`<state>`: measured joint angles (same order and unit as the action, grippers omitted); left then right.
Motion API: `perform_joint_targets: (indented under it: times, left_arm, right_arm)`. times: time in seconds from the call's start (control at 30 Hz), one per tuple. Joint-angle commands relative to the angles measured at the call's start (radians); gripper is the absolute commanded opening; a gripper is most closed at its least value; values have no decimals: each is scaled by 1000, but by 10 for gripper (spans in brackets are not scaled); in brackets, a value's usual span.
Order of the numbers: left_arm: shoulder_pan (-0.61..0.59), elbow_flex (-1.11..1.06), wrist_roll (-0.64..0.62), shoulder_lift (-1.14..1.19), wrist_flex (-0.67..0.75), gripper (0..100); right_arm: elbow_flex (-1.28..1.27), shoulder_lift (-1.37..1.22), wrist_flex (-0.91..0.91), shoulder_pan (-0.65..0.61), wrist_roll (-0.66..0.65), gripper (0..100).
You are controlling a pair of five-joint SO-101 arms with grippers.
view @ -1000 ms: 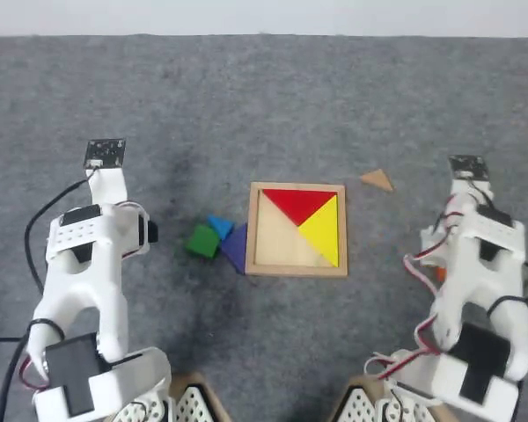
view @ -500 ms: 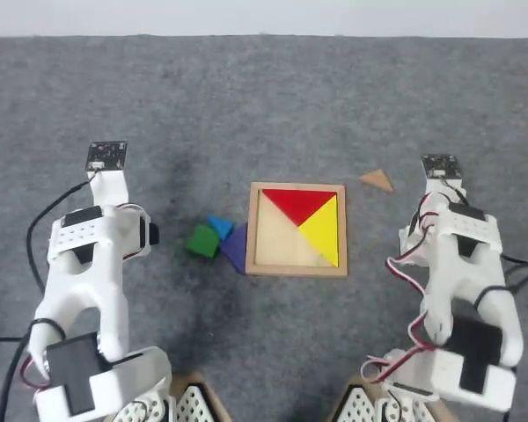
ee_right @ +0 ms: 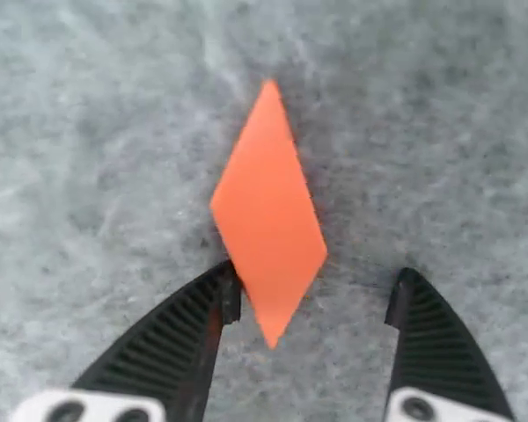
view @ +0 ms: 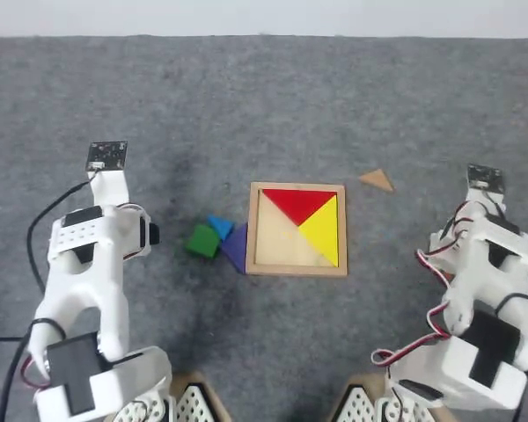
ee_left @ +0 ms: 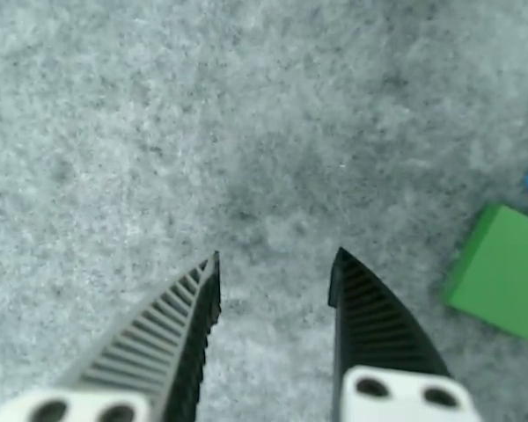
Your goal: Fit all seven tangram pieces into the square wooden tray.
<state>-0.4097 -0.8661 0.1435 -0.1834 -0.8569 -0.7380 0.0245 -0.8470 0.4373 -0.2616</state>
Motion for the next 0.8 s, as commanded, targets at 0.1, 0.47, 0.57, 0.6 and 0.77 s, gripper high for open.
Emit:
perform_joint_targets:
  times: [0.1, 0.47, 0.57, 0.6, 0.77]
  left_arm:
    - [12, 5, -8, -48, 18, 203]
    - [12, 5, -8, -48, 18, 203]
    - [12, 4, -8, -48, 18, 203]
    - [12, 4, -8, -48, 18, 203]
    - [12, 4, -8, -48, 17, 203]
  right_arm:
    - [61, 36, -10, -16, 69, 273]
    - [81, 185, -76, -234, 63, 273]
    - [75, 183, -51, -228, 63, 273]
    - [71, 183, -47, -223, 63, 273]
    - [66, 120, -19, -219, 44, 273]
